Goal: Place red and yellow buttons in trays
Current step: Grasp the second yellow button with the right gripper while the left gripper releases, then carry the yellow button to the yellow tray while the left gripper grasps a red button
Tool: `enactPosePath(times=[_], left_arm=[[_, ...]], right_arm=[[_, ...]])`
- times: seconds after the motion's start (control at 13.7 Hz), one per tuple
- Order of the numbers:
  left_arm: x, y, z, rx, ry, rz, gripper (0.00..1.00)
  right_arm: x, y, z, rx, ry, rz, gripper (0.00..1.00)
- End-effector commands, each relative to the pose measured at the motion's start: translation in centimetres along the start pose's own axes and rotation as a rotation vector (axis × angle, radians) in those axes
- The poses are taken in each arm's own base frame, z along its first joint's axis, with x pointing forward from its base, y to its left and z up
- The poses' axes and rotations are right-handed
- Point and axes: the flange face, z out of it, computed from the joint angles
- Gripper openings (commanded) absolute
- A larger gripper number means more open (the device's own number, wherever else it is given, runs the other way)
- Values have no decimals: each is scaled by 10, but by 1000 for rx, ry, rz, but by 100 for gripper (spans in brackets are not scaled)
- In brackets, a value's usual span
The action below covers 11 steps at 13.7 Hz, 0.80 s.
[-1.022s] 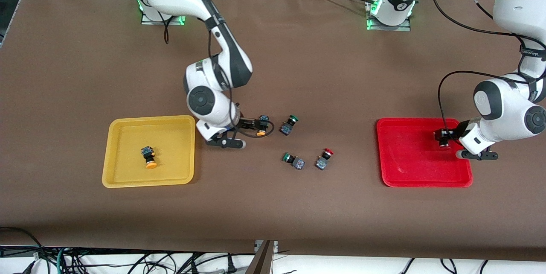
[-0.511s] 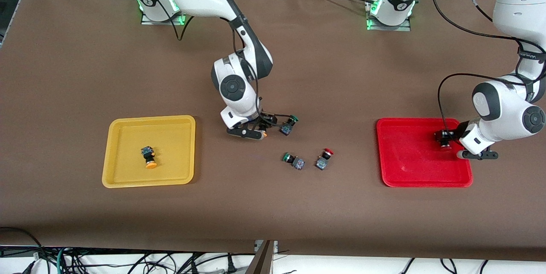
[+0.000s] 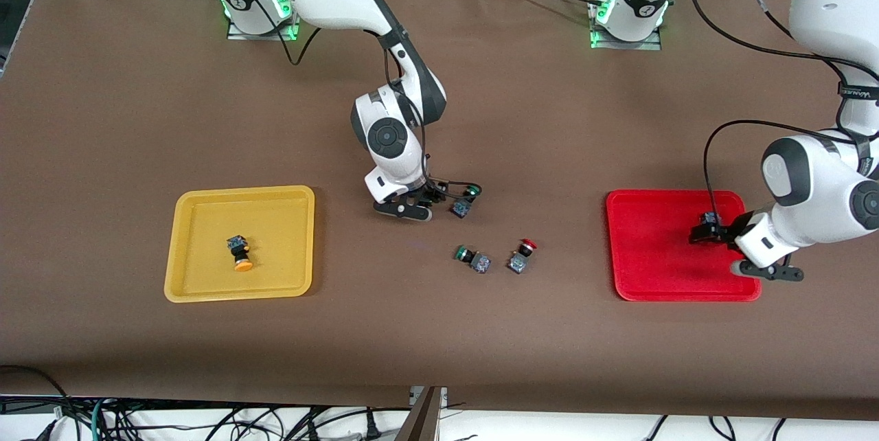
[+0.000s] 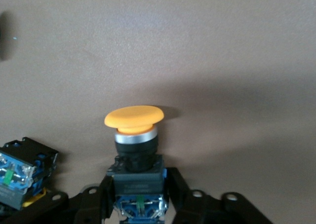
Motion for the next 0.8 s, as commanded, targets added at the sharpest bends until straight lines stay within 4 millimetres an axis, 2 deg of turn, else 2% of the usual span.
enactPosePath(times=[0.0,0.07,0.22,0.37,0.51,0.58,0.66,0.73], left_arm=[[21,66,25,6,-32,92,100],[34,95,34,8,-18,119,100],[52,158,48,12,-3,159,100],[63,199,55,12,28,179,100],[67,226,61,14,66,196,100],[68,235,70,15,80,205,100],[67,250,77,16,93,219,100],[67,256,84,17,102,214,100]], right_arm=[[26,29,-14,-54,-16,-50,8],[39,42,-35,-83,-38,-73,8],[76,87,-72,-147,-79,-138,8],[110,141,-103,-206,-121,-215,8],[137,187,-112,-224,-132,-273,13],[149,211,-109,-224,-141,-258,17],[152,227,-102,-225,-151,-251,18],[153,236,-95,-228,-145,-254,18]])
